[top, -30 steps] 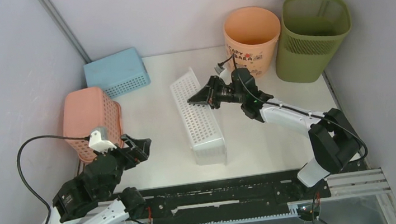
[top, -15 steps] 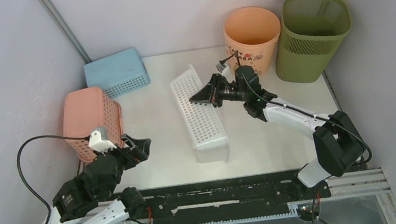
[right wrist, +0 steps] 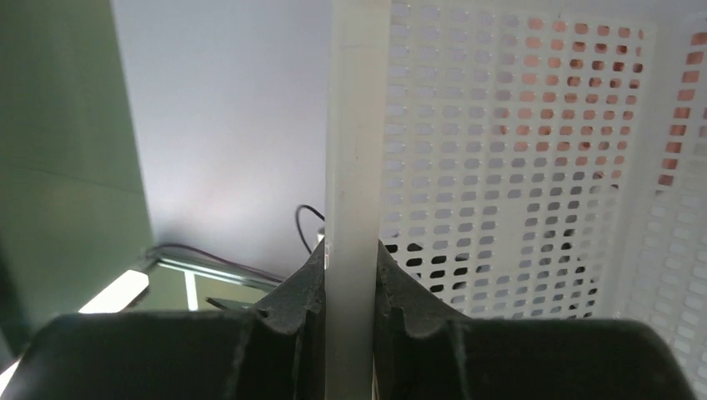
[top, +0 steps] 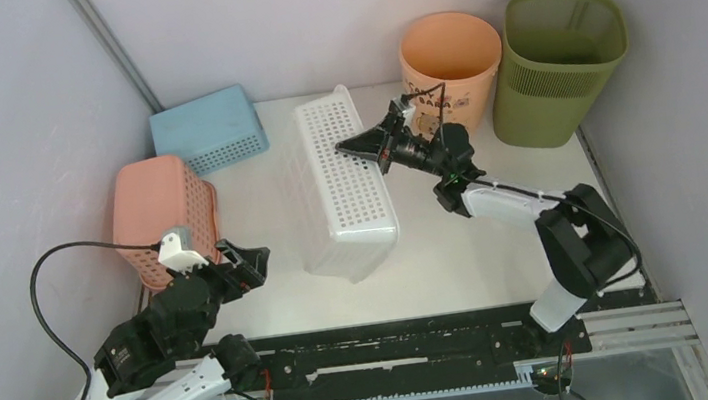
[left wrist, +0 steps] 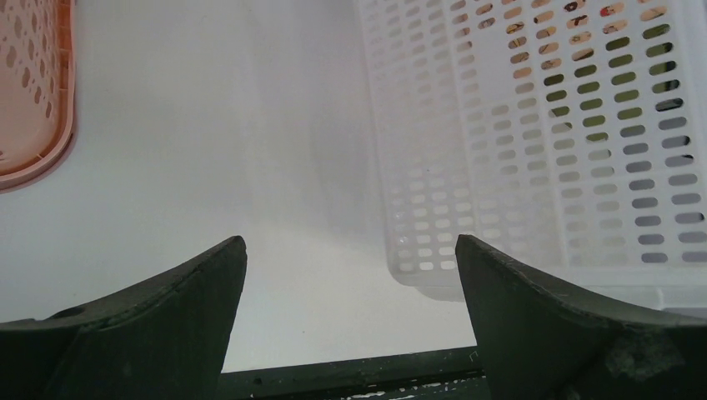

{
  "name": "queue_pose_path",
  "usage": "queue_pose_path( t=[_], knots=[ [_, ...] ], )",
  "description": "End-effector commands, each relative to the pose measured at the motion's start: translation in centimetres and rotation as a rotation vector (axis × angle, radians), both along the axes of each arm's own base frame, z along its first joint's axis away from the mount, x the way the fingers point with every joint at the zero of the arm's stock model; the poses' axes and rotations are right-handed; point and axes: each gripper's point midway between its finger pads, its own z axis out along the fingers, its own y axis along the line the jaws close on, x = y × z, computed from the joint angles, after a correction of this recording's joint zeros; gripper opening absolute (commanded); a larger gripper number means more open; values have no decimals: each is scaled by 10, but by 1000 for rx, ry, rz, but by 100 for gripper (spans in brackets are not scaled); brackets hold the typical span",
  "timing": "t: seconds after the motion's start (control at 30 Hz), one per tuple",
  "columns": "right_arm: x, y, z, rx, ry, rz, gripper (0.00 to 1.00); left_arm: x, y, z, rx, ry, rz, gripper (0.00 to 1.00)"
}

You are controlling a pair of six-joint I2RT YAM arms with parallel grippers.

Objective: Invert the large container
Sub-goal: Turn the container upside down at the center of the board.

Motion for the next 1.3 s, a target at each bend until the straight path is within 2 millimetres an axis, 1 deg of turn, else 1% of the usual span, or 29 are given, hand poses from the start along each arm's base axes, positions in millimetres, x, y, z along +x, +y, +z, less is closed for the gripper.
queue_pose_path(
  t=[0.0,0.13,0.37,0.53,0.8,0.9,0.97,1.13,1.17,1.2,1.23,1.27],
  knots=[
    [9,-20,36,295,-19,-39,0,2,4,24,-35,-55,15,100],
    [22,-23,26,404,19,-69,0,1,6,27,-34,-61,12,100],
    [42,-13,-12,360,32,-149,0,-1,10,29,-40,-68,16,100],
    [45,-7,-34,322,57,-150,0,-2,14,29,-47,-76,25,100],
    [45,1,-59,281,108,-111,0,-1,12,26,-44,-71,23,100],
    [44,4,-69,262,128,-96,18,-1,12,26,-45,-72,25,100],
    [44,3,-76,253,143,-98,26,-1,11,26,-47,-72,23,100],
    [43,3,-85,237,163,-91,37,0,10,25,-37,-67,21,100],
    [43,1,-88,231,169,-95,39,0,10,24,-37,-67,22,100],
    [43,-1,-91,224,174,-95,46,0,10,24,-36,-66,23,100],
    [44,-3,-95,217,184,-100,49,1,9,25,-38,-68,22,100],
    [45,-6,-100,209,194,-105,51,1,9,25,-37,-68,23,100]
  ],
)
